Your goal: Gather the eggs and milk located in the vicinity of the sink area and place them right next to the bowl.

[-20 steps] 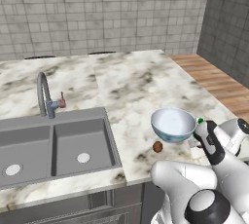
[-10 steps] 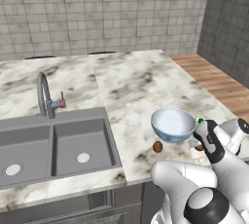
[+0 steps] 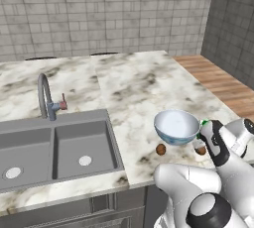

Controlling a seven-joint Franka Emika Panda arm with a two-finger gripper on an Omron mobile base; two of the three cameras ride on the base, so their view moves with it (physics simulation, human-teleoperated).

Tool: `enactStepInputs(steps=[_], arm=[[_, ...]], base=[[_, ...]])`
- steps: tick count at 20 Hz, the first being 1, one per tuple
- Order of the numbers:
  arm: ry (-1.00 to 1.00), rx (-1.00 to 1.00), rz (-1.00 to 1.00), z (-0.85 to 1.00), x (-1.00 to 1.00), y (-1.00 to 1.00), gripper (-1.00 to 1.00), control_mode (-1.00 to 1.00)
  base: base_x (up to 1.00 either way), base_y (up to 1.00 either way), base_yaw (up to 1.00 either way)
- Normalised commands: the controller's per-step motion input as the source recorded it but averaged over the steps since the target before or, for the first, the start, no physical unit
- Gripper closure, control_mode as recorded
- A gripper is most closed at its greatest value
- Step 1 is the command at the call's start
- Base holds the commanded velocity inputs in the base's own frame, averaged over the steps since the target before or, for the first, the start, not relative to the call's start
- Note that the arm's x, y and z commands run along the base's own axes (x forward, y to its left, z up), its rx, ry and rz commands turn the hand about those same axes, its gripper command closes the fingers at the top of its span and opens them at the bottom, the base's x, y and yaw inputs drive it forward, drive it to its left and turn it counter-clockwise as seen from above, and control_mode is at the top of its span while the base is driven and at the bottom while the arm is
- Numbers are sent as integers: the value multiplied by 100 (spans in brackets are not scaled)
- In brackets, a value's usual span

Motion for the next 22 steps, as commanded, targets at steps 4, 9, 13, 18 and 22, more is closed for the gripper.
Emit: enactStepInputs(steps=[4, 9, 13, 18, 22], arm=[[-4, 3, 0, 81, -43, -19, -100, -100], [0, 3, 0, 73, -71, -11, -100, -100], [22, -6, -2, 68, -31, 19, -100, -100], [35, -22, -16, 22, -1, 48, -100, -100], [18, -11, -12, 0, -10, 40, -100, -100]], base=[[0, 0, 0], [0, 0, 0], [0, 0, 0], [0, 0, 0], [0, 0, 0]])
